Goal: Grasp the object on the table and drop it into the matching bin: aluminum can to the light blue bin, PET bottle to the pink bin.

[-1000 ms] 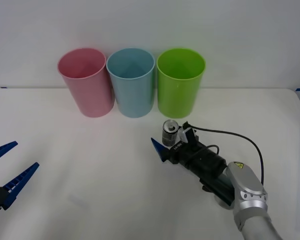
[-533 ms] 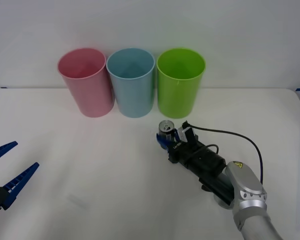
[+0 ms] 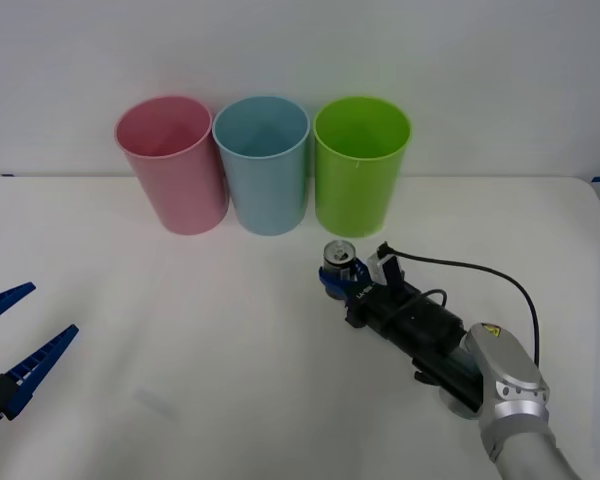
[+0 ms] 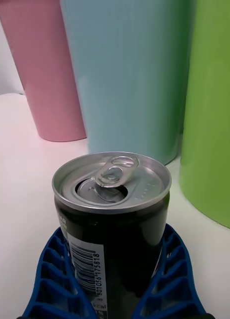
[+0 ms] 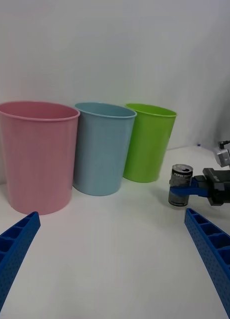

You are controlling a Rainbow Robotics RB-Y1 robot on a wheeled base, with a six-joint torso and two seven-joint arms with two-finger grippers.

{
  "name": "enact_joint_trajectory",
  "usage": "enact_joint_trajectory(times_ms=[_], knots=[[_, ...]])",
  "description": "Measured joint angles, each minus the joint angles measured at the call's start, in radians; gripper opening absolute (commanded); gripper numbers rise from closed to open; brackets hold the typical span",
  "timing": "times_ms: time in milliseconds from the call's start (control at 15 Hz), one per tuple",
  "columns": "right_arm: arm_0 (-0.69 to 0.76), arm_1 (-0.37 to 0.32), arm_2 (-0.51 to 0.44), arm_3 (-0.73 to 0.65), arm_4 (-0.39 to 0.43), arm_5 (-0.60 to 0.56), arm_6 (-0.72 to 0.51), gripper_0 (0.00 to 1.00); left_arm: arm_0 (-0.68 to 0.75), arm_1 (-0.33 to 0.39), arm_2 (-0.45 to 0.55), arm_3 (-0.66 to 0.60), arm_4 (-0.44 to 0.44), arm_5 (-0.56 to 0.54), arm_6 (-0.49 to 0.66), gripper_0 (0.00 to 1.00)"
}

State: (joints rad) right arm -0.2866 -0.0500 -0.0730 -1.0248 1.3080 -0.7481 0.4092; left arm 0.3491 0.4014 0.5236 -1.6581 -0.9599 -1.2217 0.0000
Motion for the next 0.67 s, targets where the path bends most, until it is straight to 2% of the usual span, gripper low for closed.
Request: enact_joint_trajectory(times_ms=[200,467,667], knots=[[0.051,-0.034,0.012,-0.081,-0.026,-0.028,-0.015,0.0,0.0,0.0,0.0,0.0,0.0,0.0,0.0,1.0],[0.151,-0.081,0.056,-0.255,-0.074,-0.016,-0.048,0.0,0.0,0.0,0.0,0.0,0.0,0.0,0.0,1.0],[0.212,-0.106,0.081,-0.384,-0.08,-0.003,-0.149,0.0,0.0,0.0,0.0,0.0,0.0,0.0,0.0,1.0]])
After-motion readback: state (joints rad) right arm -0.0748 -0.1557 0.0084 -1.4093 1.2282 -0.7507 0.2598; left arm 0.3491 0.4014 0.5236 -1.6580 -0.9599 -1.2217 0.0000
